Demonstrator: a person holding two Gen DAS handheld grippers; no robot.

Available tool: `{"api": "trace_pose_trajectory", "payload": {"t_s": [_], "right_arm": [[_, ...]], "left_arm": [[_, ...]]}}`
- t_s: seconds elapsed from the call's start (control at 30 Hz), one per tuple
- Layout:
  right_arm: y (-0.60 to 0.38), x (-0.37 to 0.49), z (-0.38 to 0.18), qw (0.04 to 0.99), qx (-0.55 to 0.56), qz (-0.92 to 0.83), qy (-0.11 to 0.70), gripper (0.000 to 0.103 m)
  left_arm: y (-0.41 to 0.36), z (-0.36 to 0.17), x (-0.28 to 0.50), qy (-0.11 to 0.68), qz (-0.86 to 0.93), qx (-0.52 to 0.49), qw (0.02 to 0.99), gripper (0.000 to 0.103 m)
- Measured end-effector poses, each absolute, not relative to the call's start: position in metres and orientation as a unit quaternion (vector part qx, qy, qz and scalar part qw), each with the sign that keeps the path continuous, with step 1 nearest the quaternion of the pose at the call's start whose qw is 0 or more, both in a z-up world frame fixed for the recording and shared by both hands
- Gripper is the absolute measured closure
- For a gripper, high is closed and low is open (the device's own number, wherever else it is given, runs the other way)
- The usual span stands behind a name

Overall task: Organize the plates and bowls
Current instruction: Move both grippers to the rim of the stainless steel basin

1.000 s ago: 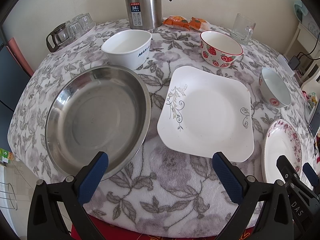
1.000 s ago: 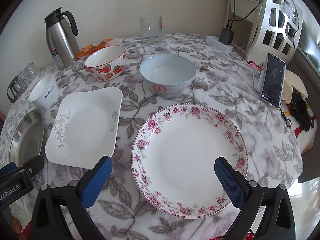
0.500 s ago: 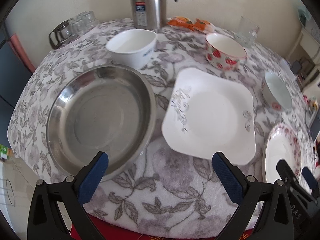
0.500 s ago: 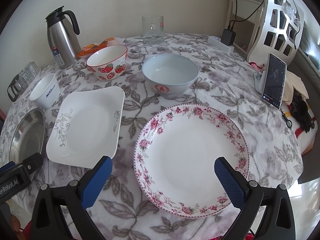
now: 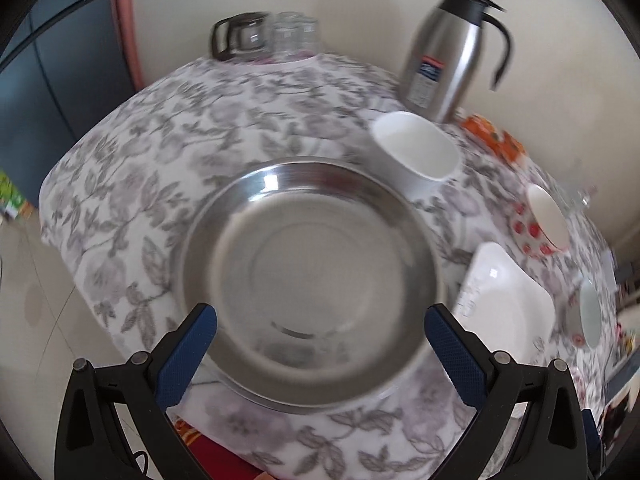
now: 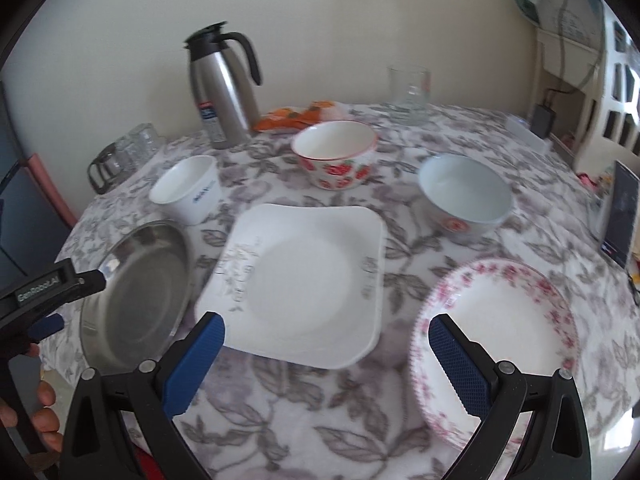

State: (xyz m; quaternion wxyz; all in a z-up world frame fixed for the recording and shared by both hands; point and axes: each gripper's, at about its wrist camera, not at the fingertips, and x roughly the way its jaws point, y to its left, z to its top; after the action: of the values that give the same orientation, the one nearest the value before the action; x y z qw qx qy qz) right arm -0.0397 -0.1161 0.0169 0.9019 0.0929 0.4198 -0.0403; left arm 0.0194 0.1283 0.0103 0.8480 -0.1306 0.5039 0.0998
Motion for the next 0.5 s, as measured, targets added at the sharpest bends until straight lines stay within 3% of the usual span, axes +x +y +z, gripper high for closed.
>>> {"api": "trace_pose_trajectory", "payload": {"t_s": [0.5], "right_arm": [[-0.041,-0.003,-0.002,0.902,0.054,0.051,0.424,0.001]], "left_arm": [[0.209,-0.009,0.024,0.501,0.173,-0.194,0.826,0.0]]}}
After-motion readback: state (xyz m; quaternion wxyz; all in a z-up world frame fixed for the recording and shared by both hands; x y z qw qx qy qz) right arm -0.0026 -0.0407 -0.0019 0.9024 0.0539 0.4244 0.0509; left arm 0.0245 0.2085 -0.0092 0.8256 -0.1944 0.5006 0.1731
